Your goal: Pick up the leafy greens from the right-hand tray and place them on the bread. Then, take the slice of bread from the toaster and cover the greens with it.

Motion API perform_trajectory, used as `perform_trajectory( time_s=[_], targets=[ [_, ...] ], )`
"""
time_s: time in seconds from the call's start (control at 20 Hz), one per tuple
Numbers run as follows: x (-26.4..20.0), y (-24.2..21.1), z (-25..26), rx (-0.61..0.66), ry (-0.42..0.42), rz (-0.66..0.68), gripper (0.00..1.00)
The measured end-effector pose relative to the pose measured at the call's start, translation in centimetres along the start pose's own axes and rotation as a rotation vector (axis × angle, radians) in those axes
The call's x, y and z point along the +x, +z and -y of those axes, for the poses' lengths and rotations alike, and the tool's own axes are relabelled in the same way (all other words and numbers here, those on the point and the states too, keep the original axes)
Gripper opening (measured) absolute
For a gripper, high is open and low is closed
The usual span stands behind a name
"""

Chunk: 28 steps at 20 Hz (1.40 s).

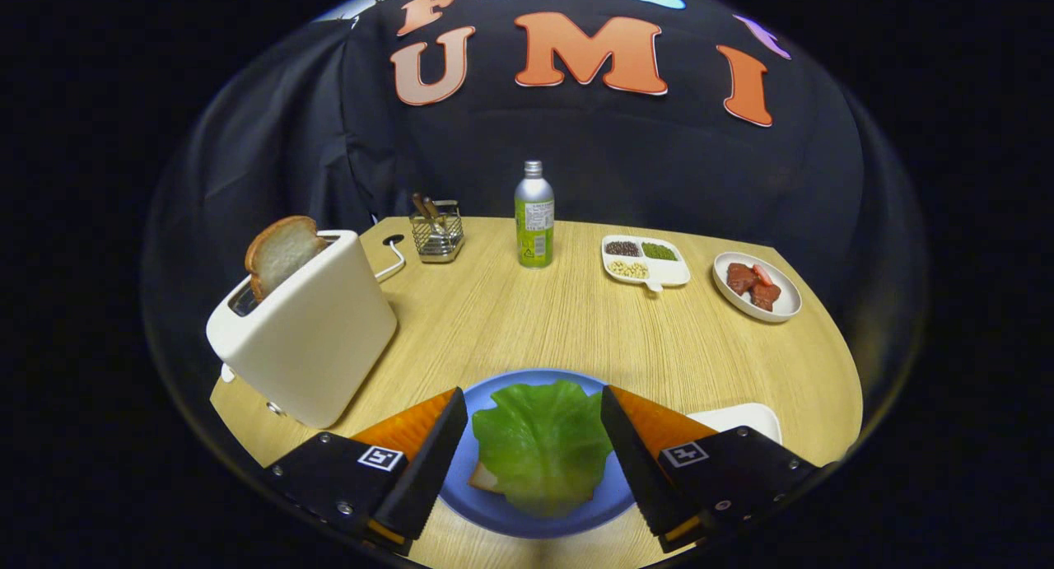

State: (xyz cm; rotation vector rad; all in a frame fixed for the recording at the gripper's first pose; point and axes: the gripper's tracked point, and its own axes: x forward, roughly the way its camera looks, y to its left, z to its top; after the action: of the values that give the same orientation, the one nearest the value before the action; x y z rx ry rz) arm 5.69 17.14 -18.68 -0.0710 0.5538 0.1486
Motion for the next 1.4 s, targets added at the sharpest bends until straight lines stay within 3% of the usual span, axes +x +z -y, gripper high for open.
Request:
perform_trajectory(
  time_s=[0.85,1.4],
  targets=[
    [-3.5,12.5,-14.1,-0.092,0.129,0.19,0.98],
    [-2.7,12.7,-21.6,-0.149,0.199,0.173,0.98]
  ],
)
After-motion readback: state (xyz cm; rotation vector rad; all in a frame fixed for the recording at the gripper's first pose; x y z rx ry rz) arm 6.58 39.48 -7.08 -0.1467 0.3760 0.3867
